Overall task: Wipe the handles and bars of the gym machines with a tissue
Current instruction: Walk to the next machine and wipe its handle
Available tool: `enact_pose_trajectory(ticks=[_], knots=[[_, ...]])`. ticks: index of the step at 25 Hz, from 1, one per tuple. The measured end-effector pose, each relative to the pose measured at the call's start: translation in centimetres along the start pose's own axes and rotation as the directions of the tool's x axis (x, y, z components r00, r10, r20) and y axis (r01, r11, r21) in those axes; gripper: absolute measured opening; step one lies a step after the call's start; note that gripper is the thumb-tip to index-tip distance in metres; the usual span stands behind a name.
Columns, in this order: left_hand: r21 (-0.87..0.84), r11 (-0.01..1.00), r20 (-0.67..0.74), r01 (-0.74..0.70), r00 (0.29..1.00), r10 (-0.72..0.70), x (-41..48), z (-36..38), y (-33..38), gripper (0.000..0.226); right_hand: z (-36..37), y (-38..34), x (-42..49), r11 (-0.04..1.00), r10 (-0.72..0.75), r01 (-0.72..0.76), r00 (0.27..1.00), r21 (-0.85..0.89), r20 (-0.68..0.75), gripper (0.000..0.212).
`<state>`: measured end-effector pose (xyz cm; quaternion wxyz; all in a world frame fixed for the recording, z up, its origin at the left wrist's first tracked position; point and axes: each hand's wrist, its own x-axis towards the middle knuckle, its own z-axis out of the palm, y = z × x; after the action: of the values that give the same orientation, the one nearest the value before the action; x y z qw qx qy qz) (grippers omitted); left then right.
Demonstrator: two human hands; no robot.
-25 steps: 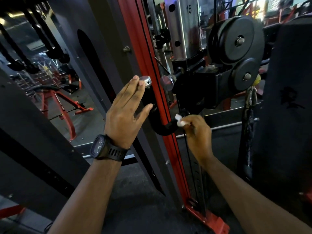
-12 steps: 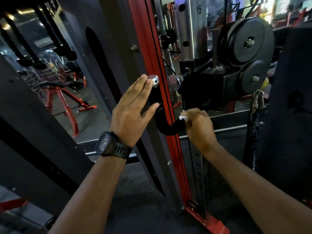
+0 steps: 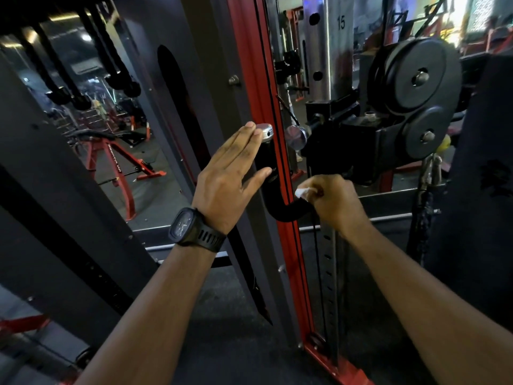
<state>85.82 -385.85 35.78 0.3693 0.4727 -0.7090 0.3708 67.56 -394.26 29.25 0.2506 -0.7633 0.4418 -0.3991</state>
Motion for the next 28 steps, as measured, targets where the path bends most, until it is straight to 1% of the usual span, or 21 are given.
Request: enact_pose_trajectory(ticks=[2, 3, 4, 6, 9, 10, 12, 14, 15, 16, 17, 18, 20, 23, 26, 28], knots=[[-0.005, 1.0, 0.003, -0.015, 1.0, 0.015, -0.1, 0.0, -0.1, 0.056, 1.0, -1.0, -1.1, 0.997, 0.007, -0.007, 1.0, 0.078, 0.005, 0.017], [-0.002, 1.0, 0.003, -0.023, 1.0, 0.023, -0.1, 0.0, -0.2, 0.056, 1.4, -1.7, -1.9, 0.988, 0.0, -0.001, 1.0, 0.157, 0.006, 0.018], [0.0, 1.0, 0.001, -0.025, 1.0, 0.025, -0.1, 0.0, -0.2, 0.056, 1.8, -2.1, -2.2, 0.962, 0.019, -0.019, 1.0, 0.273, 0.002, 0.019], [0.0, 1.0, -0.004, -0.024, 1.0, 0.024, 0.0, 0.0, -0.2, 0.056, 1.6, -2.6, -2.1, 0.874, 0.099, -0.086, 0.995, 0.479, -0.001, 0.014], [0.001, 1.0, -0.018, -0.024, 1.0, 0.024, -0.1, 0.1, 0.0, 0.055, 1.1, -3.4, -1.8, 0.737, 0.156, -0.158, 0.986, 0.657, 0.063, 0.011], [0.0, 1.0, -0.022, -0.024, 0.999, 0.024, 0.0, 0.1, 0.0, 0.055, 1.0, -3.7, -1.9, 0.723, 0.156, -0.156, 0.986, 0.673, 0.062, 0.011], [0.006, 1.0, -0.018, -0.026, 0.999, 0.026, 0.0, 0.0, -0.1, 0.055, 0.8, -4.3, -1.8, 0.743, 0.146, -0.138, 0.988, 0.655, 0.042, 0.012], [0.023, 0.999, -0.018, -0.036, 0.999, 0.036, -0.1, 0.0, -0.2, 0.055, 0.4, -5.3, -1.3, 0.717, 0.165, -0.116, 0.986, 0.687, -0.005, 0.01], [0.028, 0.999, -0.022, -0.035, 0.999, 0.036, 0.0, 0.1, -0.2, 0.055, 0.4, -5.7, -1.0, 0.73, 0.176, -0.087, 0.982, 0.678, -0.063, 0.01], [0.029, 0.999, -0.026, -0.031, 0.999, 0.032, 0.0, 0.1, -0.2, 0.055, 0.6, -5.9, -0.9, 0.765, 0.174, -0.054, 0.977, 0.641, -0.124, 0.011], [0.024, 0.999, -0.025, -0.024, 0.999, 0.025, -0.1, 0.1, -0.1, 0.055, 0.9, -5.9, -0.9, 0.793, 0.163, -0.037, 0.975, 0.608, -0.153, 0.012], [0.018, 1.0, -0.02, -0.016, 1.0, 0.016, -0.2, 0.1, -0.1, 0.055, 0.8, -6.1, -0.9, 0.795, 0.161, -0.039, 0.976, 0.606, -0.147, 0.012], [0.02, 1.0, -0.011, -0.015, 1.0, 0.015, -0.1, 0.0, -0.2, 0.055, 0.0, -7.2, -0.5, 0.762, 0.155, -0.04, 0.98, 0.647, -0.123, 0.013], [0.03, 0.999, -0.006, -0.021, 1.0, 0.021, 0.1, 0.0, -0.2, 0.056, -1.0, -8.2, 0.9, 0.786, 0.089, 0.083, 0.965, 0.612, -0.246, 0.017], [0.036, 0.999, 0.005, -0.026, 1.0, 0.026, 0.2, -0.3, -0.1, 0.054, -0.8, -8.5, 1.5, 0.79, 0.078, 0.066, 0.975, 0.609, -0.207, 0.011], [0.049, 0.998, 0.009, -0.043, 0.999, 0.043, 0.3, -0.3, -0.2, 0.054, -1.0, -8.5, 1.7, 0.785, 0.064, 0.106, 0.966, 0.611, -0.25, 0.014]])
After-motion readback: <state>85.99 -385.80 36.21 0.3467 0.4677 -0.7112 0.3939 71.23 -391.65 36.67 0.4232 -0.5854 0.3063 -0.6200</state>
